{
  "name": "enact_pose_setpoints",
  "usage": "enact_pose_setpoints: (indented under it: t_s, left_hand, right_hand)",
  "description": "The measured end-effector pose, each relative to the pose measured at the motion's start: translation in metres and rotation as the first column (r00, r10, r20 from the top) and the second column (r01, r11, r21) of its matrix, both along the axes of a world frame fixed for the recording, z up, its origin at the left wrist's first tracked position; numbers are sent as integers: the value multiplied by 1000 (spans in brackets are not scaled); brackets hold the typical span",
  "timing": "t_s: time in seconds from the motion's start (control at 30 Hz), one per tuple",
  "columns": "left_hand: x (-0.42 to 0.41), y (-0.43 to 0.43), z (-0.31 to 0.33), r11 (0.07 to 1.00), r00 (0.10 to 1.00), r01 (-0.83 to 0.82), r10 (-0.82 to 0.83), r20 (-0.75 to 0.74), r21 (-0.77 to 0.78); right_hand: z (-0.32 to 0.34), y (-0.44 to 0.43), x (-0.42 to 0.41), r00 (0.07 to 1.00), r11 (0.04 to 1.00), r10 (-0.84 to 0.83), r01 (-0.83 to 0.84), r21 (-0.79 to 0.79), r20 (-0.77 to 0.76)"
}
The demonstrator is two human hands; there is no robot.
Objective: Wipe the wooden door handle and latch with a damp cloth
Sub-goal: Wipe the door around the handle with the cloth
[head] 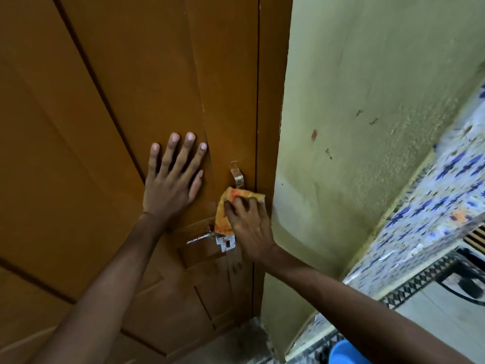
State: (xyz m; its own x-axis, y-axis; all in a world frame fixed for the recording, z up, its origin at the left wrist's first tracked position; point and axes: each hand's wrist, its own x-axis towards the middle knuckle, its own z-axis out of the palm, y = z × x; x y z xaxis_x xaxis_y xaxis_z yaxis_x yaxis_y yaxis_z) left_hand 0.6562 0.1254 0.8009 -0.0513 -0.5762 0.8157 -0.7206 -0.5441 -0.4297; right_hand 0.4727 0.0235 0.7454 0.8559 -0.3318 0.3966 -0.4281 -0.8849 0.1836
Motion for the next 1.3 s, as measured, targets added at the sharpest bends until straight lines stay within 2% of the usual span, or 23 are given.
enact_pose_setpoints:
  t_s: [0.1, 0.17, 0.23, 0.33, 0.4, 0.43, 0.5, 0.57, 0.6, 0.67, 0.7, 0.73, 0.8, 0.87, 0.93, 1.03, 1.13, 1.2, 1.3]
  left_hand:
    - [-3, -1, 1, 1000, 1000, 17, -17, -9, -9]
    - [-2, -2, 0, 1000, 1000, 1, -1, 0, -9]
    - [-1, -2, 0, 1000, 1000, -3, 3, 7, -9]
    - [-1, -2, 0, 1000, 1000, 12, -12, 13, -22]
    - [0, -2, -2, 1000, 1000, 14, -14, 19, -18]
    - [1, -3, -2, 1000, 1000, 14, -13, 24, -19]
    - [1, -4, -3, 1000, 1000, 7, -6, 27, -26]
    - [2, -5, -4, 1000, 999, -3, 4, 32, -25]
    - [2, -6, -5, 1000, 999, -11, 12, 33, -23]
    - [3, -6, -6, 1000, 999, -23, 24, 32, -21]
    - [3, -6, -6, 1000, 999, -22, 22, 28, -20]
    - [3, -5, -6, 1000, 999, -20, 20, 25, -20]
    - [3, -5, -5, 999, 999, -22, 23, 24, -26]
    - [2, -5, -4, 999, 999, -25, 26, 25, -33]
    - [1, -5, -5, 999, 1000, -17, 18, 21, -35]
    - [2, -5, -5, 999, 999, -23, 24, 30, -30]
    - [3, -5, -6, 999, 999, -33, 33, 43, -19]
    - [4, -6, -7, 999, 998, -37, 37, 43, -17]
    - [5, -6, -7, 999, 997, -40, 41, 60, -22]
  right_hand:
    - [39, -9, 4, 992, 1000, -18, 17, 9, 124]
    - [61, -17, 6, 972, 999, 0, 11, -44, 234]
    - [57, -23, 6, 963, 996, 22, 1, -86, 270]
    - [10, -18, 1, 994, 993, 49, -38, -115, 93]
    - [-17, -13, -4, 998, 1000, 11, -12, -6, -57]
    - [-23, -12, -5, 998, 997, 3, 1, 72, -61]
    - [-15, -11, -10, 999, 983, -24, 17, 185, 36]
    - [-5, -17, -21, 962, 967, -53, -18, 254, 269]
    - [2, -19, -29, 927, 940, -80, -52, 338, 366]
    - [16, -20, -46, 841, 809, -214, -134, 573, 498]
    - [18, -21, -53, 786, 703, -322, -175, 689, 527]
    - [19, -20, -57, 735, 562, -447, -212, 800, 509]
    - [20, -18, -60, 659, 219, -672, -259, 941, 338]
    - [17, -15, -58, 636, -141, -760, -363, 921, 135]
    - [13, -10, -51, 659, -358, -752, -427, 830, 15]
    - [15, 3, -29, 688, -532, -723, -501, 683, -58]
    - [29, 16, -6, 697, -641, -704, -539, 546, -138]
    - [30, 17, 6, 686, -661, -704, -536, 525, -185]
    - [33, 11, 8, 670, -647, -709, -492, 582, -222]
